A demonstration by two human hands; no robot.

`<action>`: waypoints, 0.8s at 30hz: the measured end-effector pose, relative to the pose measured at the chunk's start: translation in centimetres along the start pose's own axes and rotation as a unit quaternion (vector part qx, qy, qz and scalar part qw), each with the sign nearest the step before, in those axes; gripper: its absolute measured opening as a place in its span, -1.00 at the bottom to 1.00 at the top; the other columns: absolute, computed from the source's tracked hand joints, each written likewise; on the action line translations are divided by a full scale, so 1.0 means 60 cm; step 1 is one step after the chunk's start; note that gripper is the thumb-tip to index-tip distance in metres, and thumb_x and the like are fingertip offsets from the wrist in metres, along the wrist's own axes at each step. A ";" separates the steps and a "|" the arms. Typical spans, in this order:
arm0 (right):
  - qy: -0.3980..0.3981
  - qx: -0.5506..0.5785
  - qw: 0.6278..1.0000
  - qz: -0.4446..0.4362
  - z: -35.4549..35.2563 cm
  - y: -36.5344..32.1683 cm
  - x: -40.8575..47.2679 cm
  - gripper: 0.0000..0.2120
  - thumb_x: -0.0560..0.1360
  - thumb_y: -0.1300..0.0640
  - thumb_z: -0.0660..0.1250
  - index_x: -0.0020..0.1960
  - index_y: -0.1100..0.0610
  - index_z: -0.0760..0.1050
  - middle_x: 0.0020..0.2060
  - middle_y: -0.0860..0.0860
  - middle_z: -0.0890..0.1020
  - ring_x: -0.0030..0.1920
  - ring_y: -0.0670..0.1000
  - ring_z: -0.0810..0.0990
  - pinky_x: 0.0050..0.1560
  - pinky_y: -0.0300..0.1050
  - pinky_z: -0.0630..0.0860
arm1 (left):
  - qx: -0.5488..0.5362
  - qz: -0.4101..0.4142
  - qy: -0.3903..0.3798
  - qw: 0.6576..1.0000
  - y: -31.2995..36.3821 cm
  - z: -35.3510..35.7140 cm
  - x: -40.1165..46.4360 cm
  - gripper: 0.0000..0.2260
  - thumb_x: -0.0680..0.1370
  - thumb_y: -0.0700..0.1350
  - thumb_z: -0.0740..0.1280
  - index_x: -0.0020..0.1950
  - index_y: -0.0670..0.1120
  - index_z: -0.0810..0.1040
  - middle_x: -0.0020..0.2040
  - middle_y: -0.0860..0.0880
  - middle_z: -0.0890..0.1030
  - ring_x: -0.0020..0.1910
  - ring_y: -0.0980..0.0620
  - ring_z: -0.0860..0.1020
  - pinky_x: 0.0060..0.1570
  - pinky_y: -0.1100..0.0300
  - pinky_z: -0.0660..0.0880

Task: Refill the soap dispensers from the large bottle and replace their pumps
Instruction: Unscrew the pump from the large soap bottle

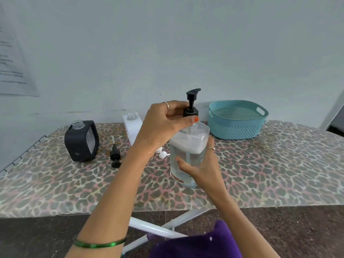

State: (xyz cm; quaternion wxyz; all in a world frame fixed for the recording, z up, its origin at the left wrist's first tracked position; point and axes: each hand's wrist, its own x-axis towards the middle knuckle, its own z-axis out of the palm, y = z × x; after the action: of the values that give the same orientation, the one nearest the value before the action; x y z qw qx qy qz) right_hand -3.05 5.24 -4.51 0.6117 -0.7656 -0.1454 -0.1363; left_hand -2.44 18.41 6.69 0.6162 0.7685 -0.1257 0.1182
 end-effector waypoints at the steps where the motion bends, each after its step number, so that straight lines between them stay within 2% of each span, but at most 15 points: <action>1: 0.001 0.000 1.000 0.001 0.000 -0.001 0.001 -0.40 0.31 0.05 0.57 0.16 -0.22 0.28 0.08 -0.25 0.53 0.10 -0.31 0.51 0.05 -0.36 0.48 | 0.019 0.011 0.018 1.000 -0.001 0.002 0.004 -0.70 0.33 -0.17 0.57 0.03 -0.05 0.62 -0.09 0.06 0.71 -0.09 0.14 0.67 0.04 0.25 0.56; 4: -0.001 -0.003 1.000 0.003 -0.001 0.002 0.002 -0.34 0.30 0.03 0.57 0.23 -0.21 0.25 0.11 -0.25 0.53 0.12 -0.29 0.51 0.08 -0.35 0.48 | 0.093 0.036 0.061 0.993 -0.001 0.017 0.014 -0.66 0.31 -0.05 0.59 -0.01 -0.03 0.57 -0.16 0.10 0.62 -0.17 0.15 0.58 -0.13 0.38 0.51; 6: -0.001 0.003 1.000 0.007 -0.001 0.006 0.003 -0.28 0.30 0.02 0.58 0.30 -0.09 0.23 0.15 -0.19 0.54 0.14 -0.26 0.52 0.09 -0.34 0.48 | 0.122 0.044 0.066 0.989 0.000 0.029 0.021 -0.66 0.34 -0.03 0.57 0.02 -0.05 0.55 -0.17 0.09 0.59 -0.17 0.09 0.56 -0.17 0.35 0.49; 9: -0.004 0.005 1.000 0.005 -0.001 0.007 0.004 -0.27 0.28 0.00 0.57 0.30 -0.07 0.22 0.15 -0.14 0.55 0.14 -0.23 0.53 0.08 -0.33 0.49 | 0.129 0.031 0.041 0.990 0.000 0.037 0.031 -0.71 0.38 -0.03 0.54 0.01 -0.02 0.54 -0.17 0.12 0.60 -0.14 0.15 0.59 -0.07 0.33 0.51; 11: -0.005 0.007 1.000 0.005 0.000 0.008 0.005 -0.28 0.29 0.02 0.58 0.30 -0.05 0.23 0.13 -0.16 0.55 0.14 -0.24 0.53 0.08 -0.33 0.49 | 0.103 0.021 0.006 0.994 0.000 0.034 0.032 -0.70 0.37 -0.01 0.54 0.01 -0.07 0.57 -0.15 0.07 0.65 -0.10 0.11 0.64 0.03 0.21 0.56; 13: -0.005 0.008 1.000 0.006 0.000 0.009 0.005 -0.27 0.30 0.04 0.58 0.31 -0.03 0.22 0.14 -0.17 0.55 0.15 -0.25 0.52 0.09 -0.34 0.49 | 0.066 0.006 -0.038 0.997 0.006 0.024 0.026 -0.71 0.39 -0.06 0.54 0.04 -0.11 0.59 -0.12 0.02 0.68 -0.06 0.11 0.65 0.07 0.22 0.57; 16: -0.009 0.005 1.000 0.009 -0.002 0.007 0.005 -0.29 0.28 0.01 0.59 0.26 -0.07 0.23 0.12 -0.20 0.54 0.14 -0.25 0.53 0.06 -0.37 0.48 | 0.024 -0.017 -0.106 0.994 0.008 -0.001 0.019 -0.72 0.40 -0.13 0.53 0.08 -0.04 0.59 0.02 -0.01 0.69 0.07 0.15 0.63 0.21 0.19 0.51; 19: -0.005 0.002 1.000 0.008 -0.002 0.003 0.005 -0.27 0.24 -0.02 0.58 0.26 -0.09 0.23 0.08 -0.25 0.55 0.11 -0.29 0.54 0.04 -0.38 0.49 | 0.014 -0.028 -0.139 0.990 0.007 -0.024 0.018 -0.62 0.40 -0.21 0.51 0.20 -0.07 0.57 0.12 0.01 0.67 0.16 0.14 0.60 0.30 0.11 0.44; 22: 0.003 -0.012 1.000 -0.006 -0.002 0.003 0.005 -0.35 0.28 0.08 0.60 0.18 -0.29 0.31 0.07 -0.27 0.56 0.11 -0.28 0.55 0.08 -0.34 0.51 | 0.042 -0.024 -0.117 0.992 0.010 -0.030 0.022 -0.57 0.40 -0.24 0.51 0.25 -0.12 0.55 0.12 0.01 0.66 0.10 0.18 0.62 0.24 0.20 0.49; 24: 0.001 -0.014 1.000 -0.004 -0.003 0.005 0.004 -0.42 0.30 0.09 0.59 0.12 -0.35 0.39 0.02 -0.28 0.60 0.09 -0.26 0.58 0.09 -0.26 0.54 | 0.064 -0.008 -0.095 0.993 0.010 -0.023 0.022 -0.62 0.38 -0.19 0.53 0.18 -0.07 0.58 0.06 0.03 0.67 0.03 0.21 0.63 0.15 0.31 0.50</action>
State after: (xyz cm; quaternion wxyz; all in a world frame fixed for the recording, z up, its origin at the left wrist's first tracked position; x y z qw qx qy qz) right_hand -2.74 5.00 -4.62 0.6006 -0.7732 -0.1459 -0.1418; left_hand -1.42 19.58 8.00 0.5524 0.8148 -0.1691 0.0476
